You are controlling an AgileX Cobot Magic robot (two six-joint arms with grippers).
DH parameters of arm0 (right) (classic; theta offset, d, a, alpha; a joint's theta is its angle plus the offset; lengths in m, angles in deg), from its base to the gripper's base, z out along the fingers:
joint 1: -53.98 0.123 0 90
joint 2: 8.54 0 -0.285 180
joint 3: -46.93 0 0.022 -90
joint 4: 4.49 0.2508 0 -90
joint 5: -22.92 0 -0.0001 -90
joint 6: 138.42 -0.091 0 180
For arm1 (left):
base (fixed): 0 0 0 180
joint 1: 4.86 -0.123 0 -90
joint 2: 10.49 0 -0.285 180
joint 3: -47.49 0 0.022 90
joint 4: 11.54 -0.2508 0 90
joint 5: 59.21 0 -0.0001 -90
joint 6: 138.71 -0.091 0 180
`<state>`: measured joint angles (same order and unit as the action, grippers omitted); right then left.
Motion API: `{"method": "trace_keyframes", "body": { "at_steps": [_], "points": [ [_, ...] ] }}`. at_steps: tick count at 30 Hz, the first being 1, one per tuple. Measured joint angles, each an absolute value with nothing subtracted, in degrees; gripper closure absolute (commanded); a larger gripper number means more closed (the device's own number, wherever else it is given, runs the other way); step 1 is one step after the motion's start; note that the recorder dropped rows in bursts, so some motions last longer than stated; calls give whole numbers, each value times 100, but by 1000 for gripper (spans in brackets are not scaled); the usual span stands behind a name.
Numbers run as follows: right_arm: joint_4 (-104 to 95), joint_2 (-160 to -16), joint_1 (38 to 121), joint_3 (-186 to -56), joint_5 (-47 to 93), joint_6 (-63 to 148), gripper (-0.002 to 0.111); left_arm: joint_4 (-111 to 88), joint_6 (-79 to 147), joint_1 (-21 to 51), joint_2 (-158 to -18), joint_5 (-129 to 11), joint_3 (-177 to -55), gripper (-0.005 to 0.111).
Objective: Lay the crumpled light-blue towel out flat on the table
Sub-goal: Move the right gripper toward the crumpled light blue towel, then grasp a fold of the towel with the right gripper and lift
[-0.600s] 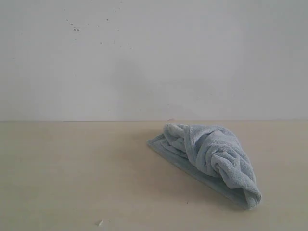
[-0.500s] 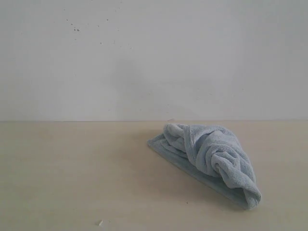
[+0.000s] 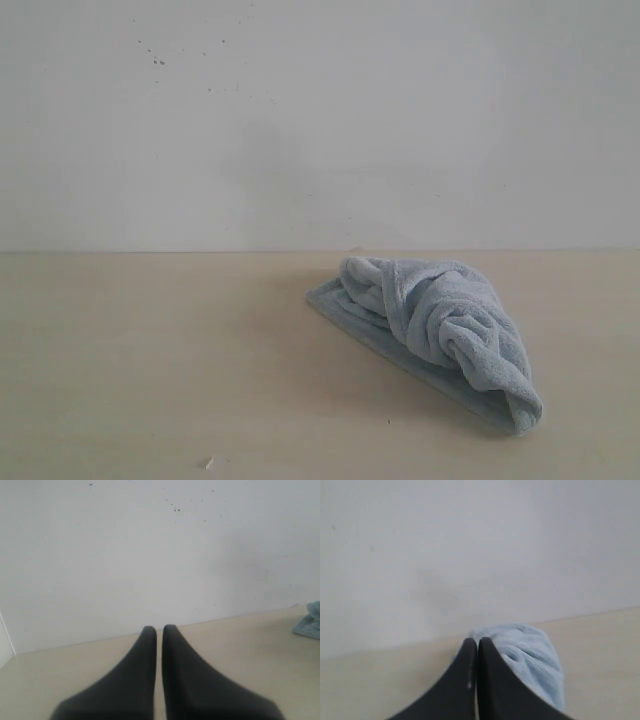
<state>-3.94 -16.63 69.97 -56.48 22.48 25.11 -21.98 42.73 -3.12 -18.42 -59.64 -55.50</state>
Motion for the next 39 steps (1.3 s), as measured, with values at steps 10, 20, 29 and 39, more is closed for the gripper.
{"method": "trace_keyframes", "body": {
  "at_steps": [10, 20, 29, 39],
  "points": [
    [-827, -1656, 6997, -5696, 3955, 295, 108, -2198, 4273, -312, -1842, -5964, -5550, 103],
    [-6869, -6752, 6997, -8115, 4224, -2514, 86, -2198, 4273, -312, -1842, -5964, -5550, 103],
    [-8943, -10617, 7137, -10614, 4279, -2956, 58, -2198, 4273, -312, -1842, -5964, -5550, 103],
    [-10096, -12128, 8038, -11833, 2788, -3273, 58, -2198, 4273, -312, -1842, -5964, -5550, 103]
  ]
}}
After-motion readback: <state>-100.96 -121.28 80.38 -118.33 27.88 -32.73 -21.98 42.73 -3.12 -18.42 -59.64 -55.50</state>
